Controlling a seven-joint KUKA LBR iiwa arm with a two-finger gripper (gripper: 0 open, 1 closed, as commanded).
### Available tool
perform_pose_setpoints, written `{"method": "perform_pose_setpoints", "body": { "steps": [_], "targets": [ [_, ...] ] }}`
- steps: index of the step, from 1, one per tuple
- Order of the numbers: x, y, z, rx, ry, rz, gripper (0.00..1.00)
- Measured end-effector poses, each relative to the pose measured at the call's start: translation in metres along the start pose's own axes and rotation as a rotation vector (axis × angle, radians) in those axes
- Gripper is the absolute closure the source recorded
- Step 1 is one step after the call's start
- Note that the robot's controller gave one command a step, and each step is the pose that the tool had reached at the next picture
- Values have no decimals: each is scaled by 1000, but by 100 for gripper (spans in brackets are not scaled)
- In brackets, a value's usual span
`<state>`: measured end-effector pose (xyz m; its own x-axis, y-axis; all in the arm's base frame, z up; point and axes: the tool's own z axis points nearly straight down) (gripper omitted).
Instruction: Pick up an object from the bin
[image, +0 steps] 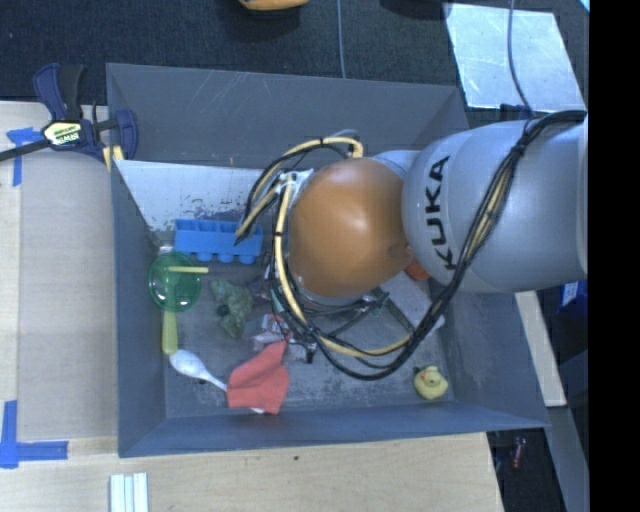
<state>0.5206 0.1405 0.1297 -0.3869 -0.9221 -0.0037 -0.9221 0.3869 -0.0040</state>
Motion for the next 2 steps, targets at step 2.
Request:
{"method": "perform_pose_setpoints", "body": {
  "steps": [2],
  "targets": [
    [1,-11,-117,-1,-4,27,100]
  ]
}}
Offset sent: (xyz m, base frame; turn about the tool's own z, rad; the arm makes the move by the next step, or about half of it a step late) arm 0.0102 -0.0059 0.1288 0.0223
